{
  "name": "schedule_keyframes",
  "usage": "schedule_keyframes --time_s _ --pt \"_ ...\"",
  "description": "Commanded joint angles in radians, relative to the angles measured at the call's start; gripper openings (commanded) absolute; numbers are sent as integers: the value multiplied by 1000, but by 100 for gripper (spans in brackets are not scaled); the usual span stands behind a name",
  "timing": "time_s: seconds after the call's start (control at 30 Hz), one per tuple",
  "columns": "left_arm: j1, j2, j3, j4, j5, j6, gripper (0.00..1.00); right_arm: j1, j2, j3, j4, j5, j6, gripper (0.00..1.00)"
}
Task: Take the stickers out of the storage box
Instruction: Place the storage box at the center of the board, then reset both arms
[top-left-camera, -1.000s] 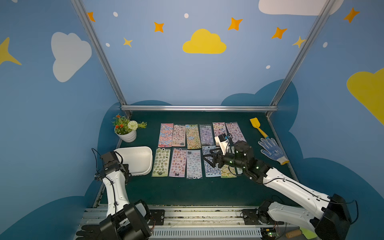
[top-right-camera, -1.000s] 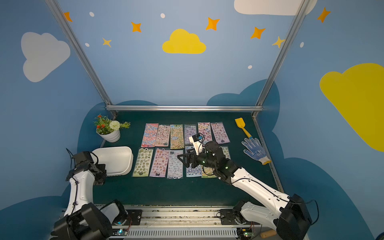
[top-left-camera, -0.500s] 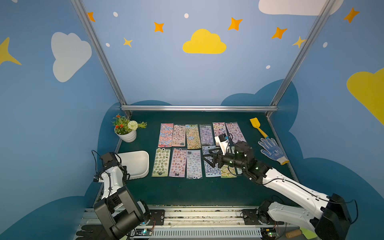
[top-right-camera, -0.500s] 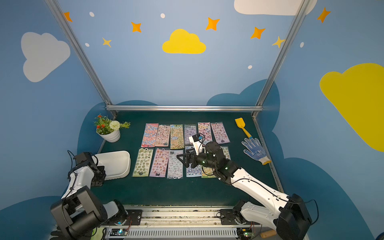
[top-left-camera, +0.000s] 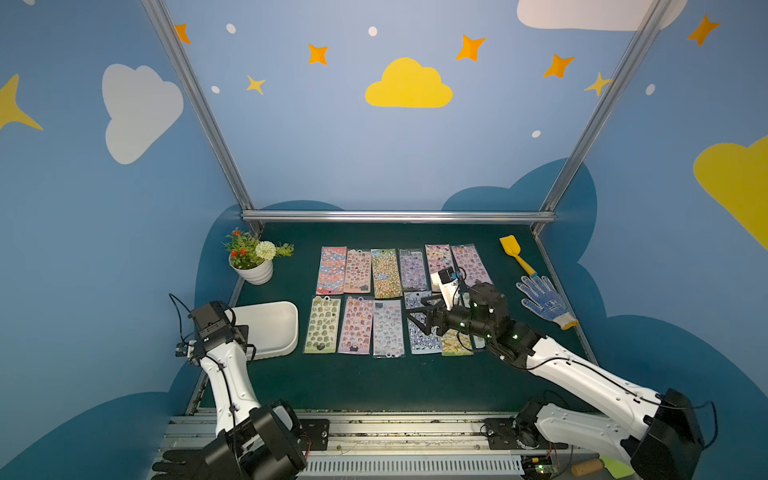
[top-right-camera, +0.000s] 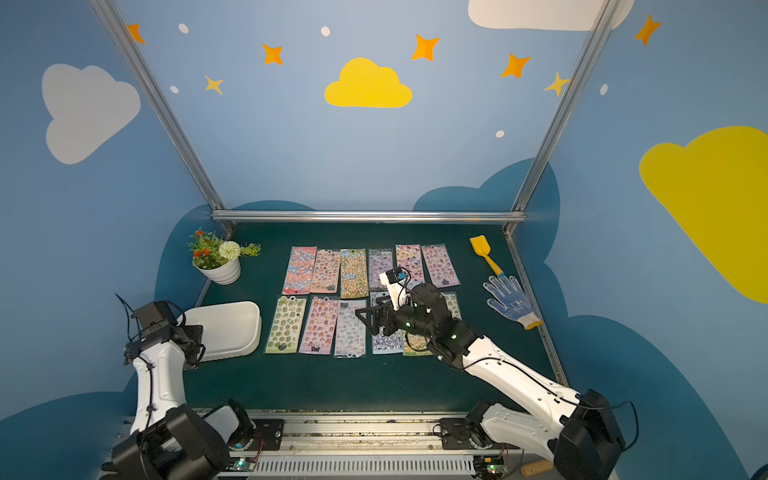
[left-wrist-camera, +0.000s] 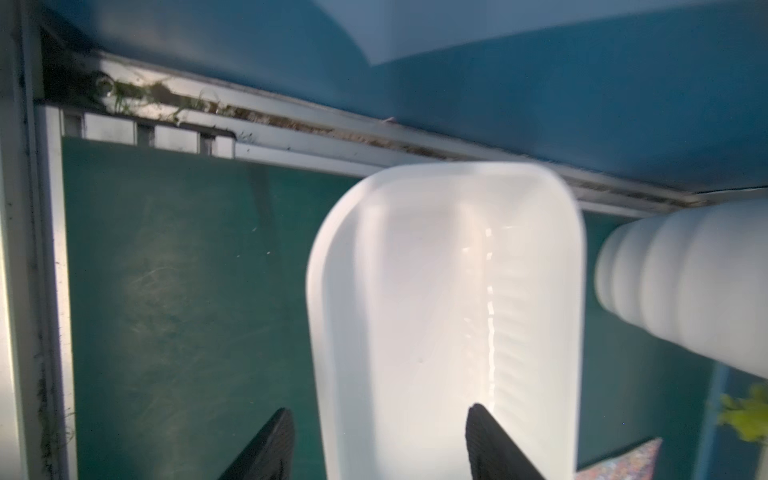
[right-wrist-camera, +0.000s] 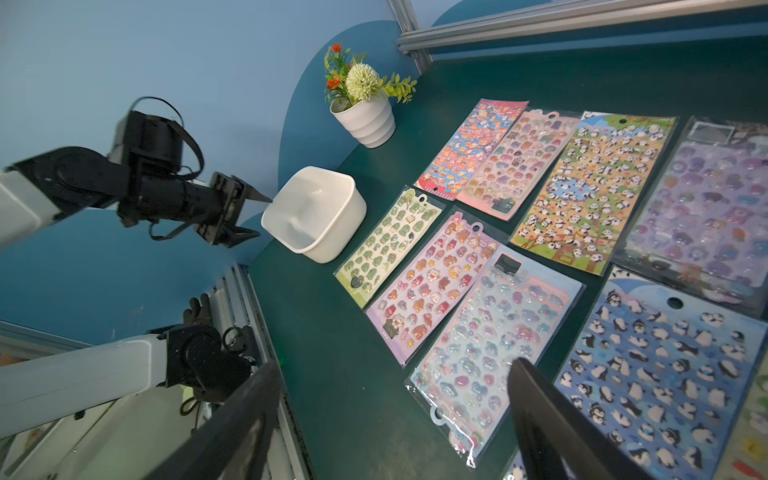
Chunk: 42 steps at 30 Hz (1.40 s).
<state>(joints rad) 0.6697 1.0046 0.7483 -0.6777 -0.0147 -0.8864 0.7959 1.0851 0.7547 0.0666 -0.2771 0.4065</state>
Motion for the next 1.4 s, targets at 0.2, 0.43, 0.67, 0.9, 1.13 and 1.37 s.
schedule_keyframes --time_s 0.2,0.43,0.67,0.9,1.13,1.37 --pt "-135 -119 104 -10 151 306 88 -2 19 86 -113 116 -47 92" --pt "-490 -154 163 24 -62 462 100 -112 39 104 -161 254 -57 92" --pt "-806 -30 71 235 -244 603 100 -356 81 61 -155 381 -137 94" --pt "-787 103 -91 620 -183 680 100 -516 73 -140 73 545 -249 94" --pt "-657 323 -97 777 -120 688 100 -610 42 -313 250 586 -278 94" --pt "-644 477 -116 978 -88 776 100 -661 186 -384 495 645 -335 94"
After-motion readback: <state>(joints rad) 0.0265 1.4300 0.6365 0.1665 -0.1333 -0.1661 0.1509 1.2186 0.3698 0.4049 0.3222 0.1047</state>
